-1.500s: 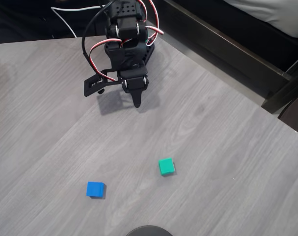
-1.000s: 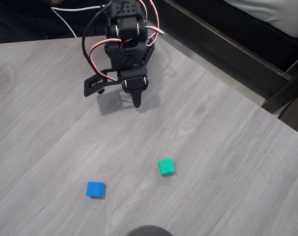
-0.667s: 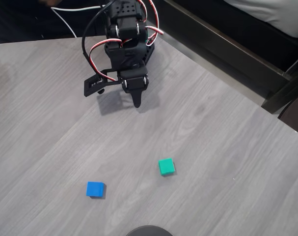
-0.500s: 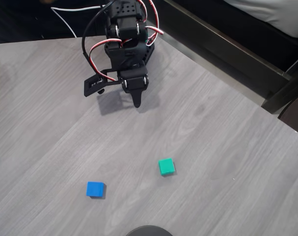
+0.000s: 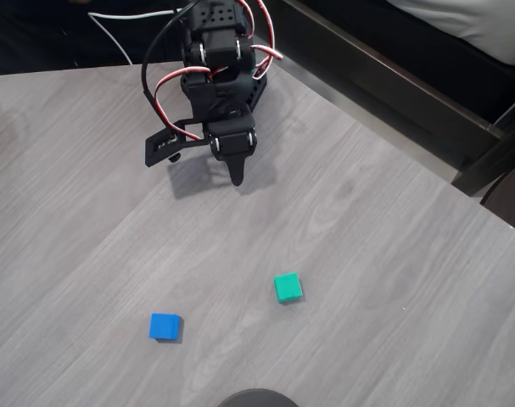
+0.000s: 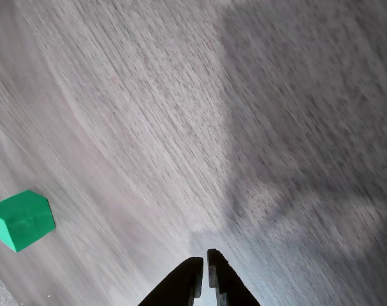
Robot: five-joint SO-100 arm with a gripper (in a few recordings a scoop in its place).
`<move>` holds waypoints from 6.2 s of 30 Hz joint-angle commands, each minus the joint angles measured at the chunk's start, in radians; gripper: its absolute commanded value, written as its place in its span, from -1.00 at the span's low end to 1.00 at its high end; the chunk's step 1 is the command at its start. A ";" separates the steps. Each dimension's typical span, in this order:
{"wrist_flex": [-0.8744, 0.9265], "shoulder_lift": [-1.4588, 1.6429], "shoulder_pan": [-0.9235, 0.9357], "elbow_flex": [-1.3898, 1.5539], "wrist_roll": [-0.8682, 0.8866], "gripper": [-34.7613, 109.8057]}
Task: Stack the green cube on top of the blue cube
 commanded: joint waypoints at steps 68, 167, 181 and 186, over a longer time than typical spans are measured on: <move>-0.044 -2.025 -0.198 -1.717 0.201 -0.10; 0.560 -2.700 0.313 -3.033 0.086 -0.52; 0.563 -2.753 0.276 -3.028 0.097 -0.52; 0.565 -2.763 0.282 -3.027 0.095 -0.52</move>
